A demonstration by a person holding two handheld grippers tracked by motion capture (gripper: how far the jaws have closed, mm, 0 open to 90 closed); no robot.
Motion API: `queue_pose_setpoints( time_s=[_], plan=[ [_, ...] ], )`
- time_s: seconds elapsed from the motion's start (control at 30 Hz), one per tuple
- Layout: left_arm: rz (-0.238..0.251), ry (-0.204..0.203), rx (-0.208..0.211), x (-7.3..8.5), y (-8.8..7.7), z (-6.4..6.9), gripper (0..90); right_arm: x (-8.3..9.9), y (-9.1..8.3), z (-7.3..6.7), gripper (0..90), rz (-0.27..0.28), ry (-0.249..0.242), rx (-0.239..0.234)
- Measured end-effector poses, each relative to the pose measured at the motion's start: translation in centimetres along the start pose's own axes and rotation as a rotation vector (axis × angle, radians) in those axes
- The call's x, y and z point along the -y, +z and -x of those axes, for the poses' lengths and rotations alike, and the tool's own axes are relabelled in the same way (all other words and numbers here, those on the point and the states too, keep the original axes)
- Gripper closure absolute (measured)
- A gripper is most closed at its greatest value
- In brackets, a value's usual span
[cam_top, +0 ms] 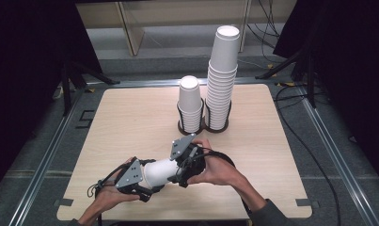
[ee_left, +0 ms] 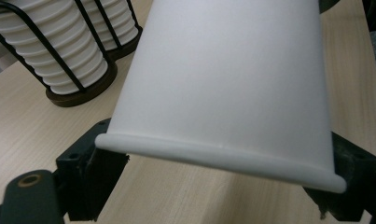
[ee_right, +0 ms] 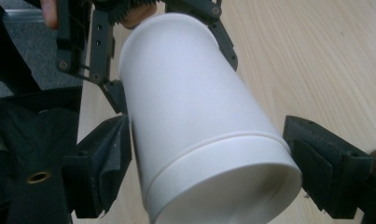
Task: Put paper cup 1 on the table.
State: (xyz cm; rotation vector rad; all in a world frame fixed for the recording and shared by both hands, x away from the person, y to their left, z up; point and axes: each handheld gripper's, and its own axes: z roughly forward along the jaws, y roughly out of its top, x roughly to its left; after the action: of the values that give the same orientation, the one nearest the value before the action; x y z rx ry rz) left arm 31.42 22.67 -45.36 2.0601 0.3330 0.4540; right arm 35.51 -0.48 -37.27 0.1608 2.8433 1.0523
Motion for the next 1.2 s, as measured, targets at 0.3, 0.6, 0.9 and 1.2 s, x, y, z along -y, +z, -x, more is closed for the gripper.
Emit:
queue_pose_setpoints(
  time_s=[0.3,0.6,0.9,1.2],
  plan=[
    [0.014,0.007,0.013,-0.1,0.0,0.2,13.8,0.2,0.8,-0.1,17.3,-0.055,-0.028,-0.044],
    [-0.002,0.019,0.035,-0.2,0.0,0.2,13.9,0.2,1.5,0.0,19.3,-0.079,-0.063,-0.069],
    [-0.003,0.032,0.064,0.2,-0.1,0.0,13.3,0.4,1.8,-0.1,23.6,-0.099,-0.097,-0.1],
    [0.092,-0.025,0.086,0.4,-0.2,-0.3,8.7,0.6,1.3,0.3,24.1,-0.052,-0.1,-0.128]
  ],
)
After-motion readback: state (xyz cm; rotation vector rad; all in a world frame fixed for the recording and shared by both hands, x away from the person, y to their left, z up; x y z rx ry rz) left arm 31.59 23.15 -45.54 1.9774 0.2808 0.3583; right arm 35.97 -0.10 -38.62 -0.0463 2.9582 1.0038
